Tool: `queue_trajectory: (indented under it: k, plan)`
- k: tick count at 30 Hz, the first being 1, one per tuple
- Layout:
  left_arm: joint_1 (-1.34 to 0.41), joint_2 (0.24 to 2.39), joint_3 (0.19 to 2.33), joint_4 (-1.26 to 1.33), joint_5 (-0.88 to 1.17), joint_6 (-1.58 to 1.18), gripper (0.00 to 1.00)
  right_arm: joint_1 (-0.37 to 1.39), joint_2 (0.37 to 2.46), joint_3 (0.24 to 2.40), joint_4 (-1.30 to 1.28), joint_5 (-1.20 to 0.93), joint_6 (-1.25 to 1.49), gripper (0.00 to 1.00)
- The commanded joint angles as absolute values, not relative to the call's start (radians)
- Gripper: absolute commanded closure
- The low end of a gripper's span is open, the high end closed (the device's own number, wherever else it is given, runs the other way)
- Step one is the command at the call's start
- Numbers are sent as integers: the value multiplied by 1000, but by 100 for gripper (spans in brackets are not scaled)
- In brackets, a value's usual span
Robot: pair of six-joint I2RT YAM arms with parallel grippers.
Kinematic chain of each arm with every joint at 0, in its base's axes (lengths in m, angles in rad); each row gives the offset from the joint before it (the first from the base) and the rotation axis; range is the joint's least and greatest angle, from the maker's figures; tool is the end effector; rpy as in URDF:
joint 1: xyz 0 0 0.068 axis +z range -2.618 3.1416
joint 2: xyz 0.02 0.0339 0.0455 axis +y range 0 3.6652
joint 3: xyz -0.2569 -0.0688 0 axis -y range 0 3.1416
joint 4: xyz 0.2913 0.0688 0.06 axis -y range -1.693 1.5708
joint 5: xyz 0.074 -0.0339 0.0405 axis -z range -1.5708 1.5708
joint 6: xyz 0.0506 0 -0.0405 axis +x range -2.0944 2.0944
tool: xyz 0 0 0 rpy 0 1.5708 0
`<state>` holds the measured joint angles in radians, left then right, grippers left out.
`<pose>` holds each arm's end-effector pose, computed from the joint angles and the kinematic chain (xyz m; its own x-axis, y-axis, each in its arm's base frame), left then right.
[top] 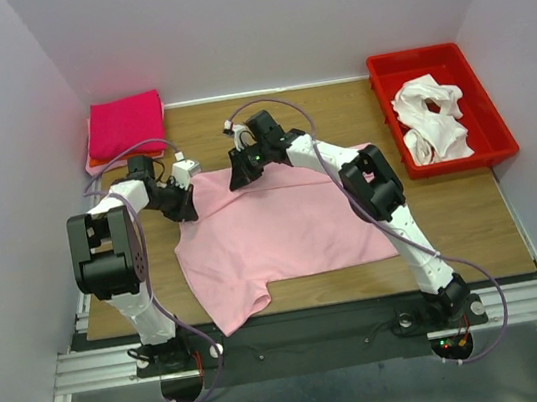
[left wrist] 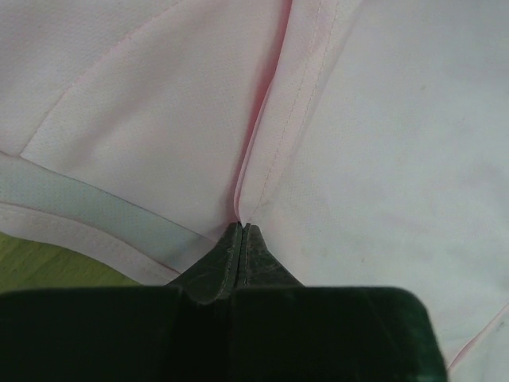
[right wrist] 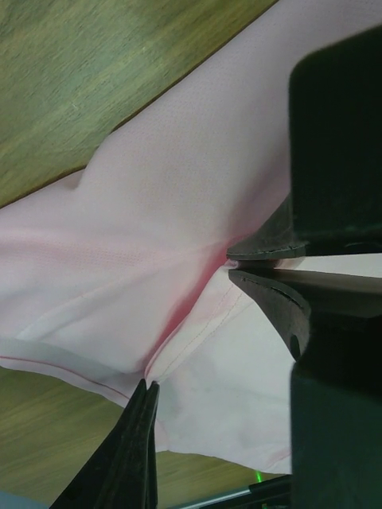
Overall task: Fold and stack the t-shirts
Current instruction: Fold the tshirt
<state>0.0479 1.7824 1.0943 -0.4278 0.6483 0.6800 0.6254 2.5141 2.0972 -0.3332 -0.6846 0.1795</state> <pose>0.3883 -0.0120 0.1233 -0.5551 0.4752 -0.6827 0.7406 0.6560 -0.1455 0.4689 0.3780 0.1241 -0.6917 -0.3289 -0.6429 -0.7166 0.4227 0.5548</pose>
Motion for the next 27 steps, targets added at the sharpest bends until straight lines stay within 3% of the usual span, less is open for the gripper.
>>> queue_trajectory:
  k: [1, 10, 20, 27]
  plan:
    - [54, 1704, 1109, -476, 681, 703, 100, 638, 2456, 2102, -291, -730, 169, 86]
    - [54, 1635, 1095, -522, 684, 709, 100, 638, 2411, 2074, -288, -768, 169, 87]
    - [52, 1549, 1063, -583, 675, 707, 100, 638, 2342, 2002, -287, -775, 150, 99]
    - [48, 1513, 1023, -598, 663, 706, 100, 638, 2321, 1956, -287, -787, 137, 99]
